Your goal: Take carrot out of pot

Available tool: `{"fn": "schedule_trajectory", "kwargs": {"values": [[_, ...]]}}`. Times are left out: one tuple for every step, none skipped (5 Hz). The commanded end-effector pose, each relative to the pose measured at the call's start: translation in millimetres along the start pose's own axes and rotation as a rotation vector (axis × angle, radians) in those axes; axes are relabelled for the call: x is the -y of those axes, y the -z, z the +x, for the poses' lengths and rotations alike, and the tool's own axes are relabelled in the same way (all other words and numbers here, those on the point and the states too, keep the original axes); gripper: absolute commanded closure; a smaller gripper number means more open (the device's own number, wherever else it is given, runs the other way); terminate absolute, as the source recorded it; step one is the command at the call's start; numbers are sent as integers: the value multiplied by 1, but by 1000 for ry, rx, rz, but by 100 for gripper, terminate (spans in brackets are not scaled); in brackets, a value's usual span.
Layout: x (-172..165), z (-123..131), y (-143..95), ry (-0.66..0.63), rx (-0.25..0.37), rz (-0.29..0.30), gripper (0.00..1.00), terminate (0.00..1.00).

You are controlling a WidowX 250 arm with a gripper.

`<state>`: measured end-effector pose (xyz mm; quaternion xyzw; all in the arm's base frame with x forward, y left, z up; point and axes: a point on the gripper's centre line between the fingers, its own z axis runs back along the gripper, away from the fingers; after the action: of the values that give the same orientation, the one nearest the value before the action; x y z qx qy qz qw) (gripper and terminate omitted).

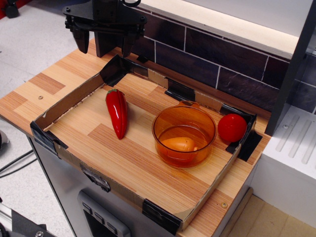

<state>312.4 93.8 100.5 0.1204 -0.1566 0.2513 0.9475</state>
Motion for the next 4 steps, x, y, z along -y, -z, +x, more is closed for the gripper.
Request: {"fn": "schedule_trajectory", "kwargs": {"values": [[0,0,0,0,0,0,0,0],[16,-3,-17,213,40,-135,0,0],[31,-14,-32,451,37,-218,0,0],[47,-33,-50,689,7,-310,0,0]]}}
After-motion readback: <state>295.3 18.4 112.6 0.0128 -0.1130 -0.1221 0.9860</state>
